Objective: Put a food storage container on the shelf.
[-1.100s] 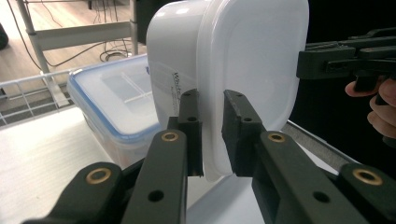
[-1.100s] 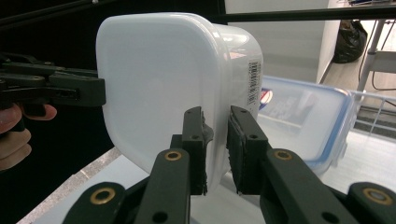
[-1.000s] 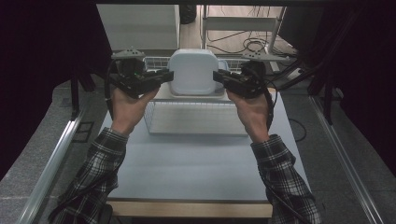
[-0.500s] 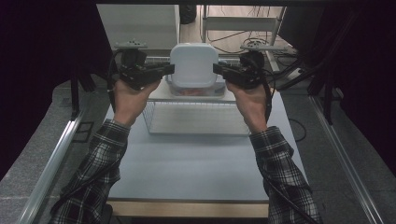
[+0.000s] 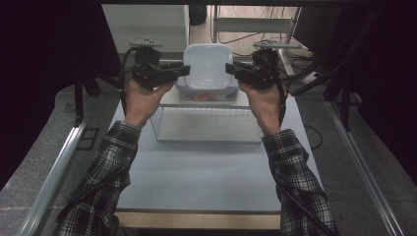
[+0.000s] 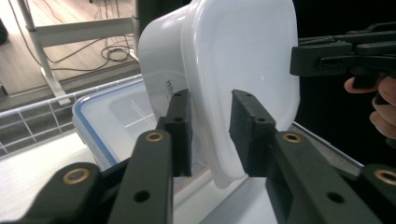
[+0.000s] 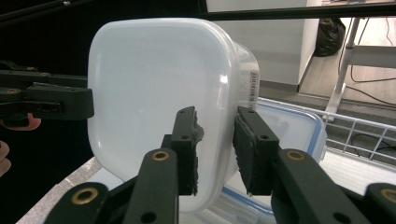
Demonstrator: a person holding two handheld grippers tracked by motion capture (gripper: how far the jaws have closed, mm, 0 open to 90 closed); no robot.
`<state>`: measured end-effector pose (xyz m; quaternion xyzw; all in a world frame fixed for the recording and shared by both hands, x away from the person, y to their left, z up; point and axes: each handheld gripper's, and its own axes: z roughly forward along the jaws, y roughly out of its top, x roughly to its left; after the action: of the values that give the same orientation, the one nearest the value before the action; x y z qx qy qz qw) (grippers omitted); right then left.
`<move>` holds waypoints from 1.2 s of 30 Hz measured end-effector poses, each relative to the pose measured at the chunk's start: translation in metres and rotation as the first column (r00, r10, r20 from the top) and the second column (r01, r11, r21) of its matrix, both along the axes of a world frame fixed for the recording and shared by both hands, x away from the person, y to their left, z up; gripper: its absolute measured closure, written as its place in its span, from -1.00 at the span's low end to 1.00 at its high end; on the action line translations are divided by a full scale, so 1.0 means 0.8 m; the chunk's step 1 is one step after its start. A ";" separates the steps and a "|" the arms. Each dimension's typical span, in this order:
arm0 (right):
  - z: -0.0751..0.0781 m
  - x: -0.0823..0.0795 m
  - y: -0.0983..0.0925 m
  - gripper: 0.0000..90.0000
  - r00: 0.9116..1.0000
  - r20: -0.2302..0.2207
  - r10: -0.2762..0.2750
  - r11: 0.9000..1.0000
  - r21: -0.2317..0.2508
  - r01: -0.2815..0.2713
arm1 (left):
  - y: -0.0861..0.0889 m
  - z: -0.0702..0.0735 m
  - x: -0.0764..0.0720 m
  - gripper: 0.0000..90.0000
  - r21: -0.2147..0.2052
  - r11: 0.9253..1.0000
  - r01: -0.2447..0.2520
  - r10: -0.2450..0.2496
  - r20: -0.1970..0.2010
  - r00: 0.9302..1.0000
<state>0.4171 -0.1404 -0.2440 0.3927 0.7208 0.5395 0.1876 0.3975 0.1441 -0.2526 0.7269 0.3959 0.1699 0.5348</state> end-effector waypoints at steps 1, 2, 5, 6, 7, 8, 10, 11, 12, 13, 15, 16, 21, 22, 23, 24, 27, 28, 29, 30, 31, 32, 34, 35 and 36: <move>0.000 0.001 0.001 0.49 1.000 0.002 -0.003 1.000 0.000 0.003 | -0.001 0.000 0.001 0.51 0.006 1.000 -0.003 0.003 0.003 1.000; 0.000 0.002 0.001 0.48 1.000 0.003 -0.003 1.000 -0.001 0.003 | -0.001 0.000 0.002 0.49 0.008 1.000 -0.006 0.006 0.004 1.000; 0.000 0.004 0.004 0.42 1.000 0.009 -0.009 1.000 -0.011 0.009 | -0.003 -0.002 0.006 0.42 0.009 1.000 -0.011 0.011 0.001 1.000; 0.000 0.005 0.005 0.40 1.000 0.015 -0.011 1.000 -0.019 0.011 | -0.006 -0.004 0.009 0.39 0.014 1.000 -0.017 0.017 -0.001 1.000; 0.000 0.005 0.005 0.40 1.000 0.015 -0.011 1.000 -0.019 0.011 | -0.006 -0.004 0.009 0.37 0.014 1.000 -0.017 0.017 -0.001 1.000; 0.000 0.005 0.006 0.37 1.000 0.015 -0.014 1.000 -0.020 0.014 | -0.007 -0.006 0.011 0.37 0.013 1.000 -0.020 0.020 -0.003 1.000; -0.001 0.008 0.009 0.32 1.000 0.023 -0.021 0.999 -0.027 0.022 | -0.007 -0.008 0.014 0.34 0.007 1.000 -0.023 0.023 -0.009 1.000; -0.001 0.009 0.009 0.31 1.000 0.023 -0.020 0.999 -0.026 0.021 | -0.006 -0.008 0.017 0.34 -0.006 1.000 -0.020 0.019 -0.016 1.000; -0.001 0.009 0.009 0.30 1.000 0.021 -0.021 0.999 -0.025 0.022 | -0.005 -0.008 0.018 0.33 -0.009 1.000 -0.020 0.020 -0.018 1.000; -0.001 0.010 0.009 0.28 1.000 0.020 -0.022 0.999 -0.025 0.022 | -0.005 -0.008 0.019 0.32 -0.007 1.000 -0.020 0.020 -0.017 1.000; -0.001 0.012 0.011 0.23 0.999 0.029 -0.035 0.999 -0.041 0.036 | -0.007 -0.008 0.022 0.25 0.002 0.999 -0.034 0.034 -0.015 0.999; -0.001 0.014 0.013 0.21 0.998 0.033 -0.044 0.998 -0.053 0.045 | -0.007 -0.008 0.023 0.21 0.003 0.999 -0.040 0.040 -0.015 0.999; -0.004 0.019 0.016 0.17 0.998 0.031 -0.055 0.997 -0.054 0.057 | -0.008 -0.006 0.029 0.10 0.009 0.998 -0.056 0.056 -0.012 0.998; -0.004 0.021 0.016 0.17 0.998 0.030 -0.057 0.997 -0.049 0.059 | -0.007 -0.004 0.034 0.06 0.010 0.998 -0.062 0.062 -0.014 0.998; -0.004 0.022 0.016 0.16 0.998 0.027 -0.058 0.997 -0.046 0.059 | -0.006 -0.004 0.036 0.03 0.012 0.998 -0.064 0.064 -0.016 0.998; -0.004 0.023 0.016 0.14 0.998 0.027 -0.058 0.997 -0.046 0.059 | -0.006 -0.004 0.038 0.01 0.013 0.998 -0.068 0.068 -0.014 0.998; -0.003 0.025 0.016 0.12 0.997 0.028 -0.067 0.996 -0.048 0.068 | -0.006 -0.002 0.042 -0.02 0.015 0.997 -0.080 0.081 -0.011 0.997; -0.002 0.028 0.018 0.10 0.996 0.036 -0.081 0.995 -0.052 0.083 | -0.007 -0.002 0.045 -0.04 0.017 0.996 -0.088 0.088 -0.006 0.996; -0.002 0.029 0.018 0.09 0.996 0.039 -0.085 0.995 -0.053 0.087 | -0.007 -0.002 0.045 -0.04 0.017 0.996 -0.088 0.088 -0.006 0.996; -0.002 0.030 0.018 0.08 0.995 0.040 -0.090 0.995 -0.050 0.092 | -0.007 -0.002 0.049 -0.06 0.007 0.996 -0.094 0.094 -0.011 0.996; -0.002 0.030 0.018 0.08 0.995 0.040 -0.090 0.995 -0.050 0.092 | -0.007 -0.002 0.049 -0.07 0.007 0.996 -0.094 0.094 -0.011 0.996; -0.003 0.033 0.017 0.08 0.994 0.039 -0.098 0.994 -0.046 0.100 | -0.006 -0.001 0.052 -0.08 0.011 0.996 -0.094 0.094 -0.011 0.996; -0.002 0.036 0.017 0.07 0.994 0.044 -0.105 0.993 -0.051 0.107 | -0.006 -0.001 0.052 -0.10 0.013 0.995 -0.098 0.098 -0.012 0.995; -0.002 0.036 0.017 0.07 0.994 0.044 -0.105 0.993 -0.051 0.107 | -0.006 -0.001 0.053 -0.10 0.007 0.995 -0.095 0.095 -0.008 0.995; -0.002 0.038 0.016 0.05 0.993 0.046 -0.105 0.993 -0.046 0.107 | -0.006 0.000 0.053 -0.10 0.012 0.995 -0.096 0.096 -0.008 0.995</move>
<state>0.4471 -0.1277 -0.2458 0.4141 0.7075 0.5196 0.2409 0.4401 0.1392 -0.2528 0.7108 0.4317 0.1946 0.5201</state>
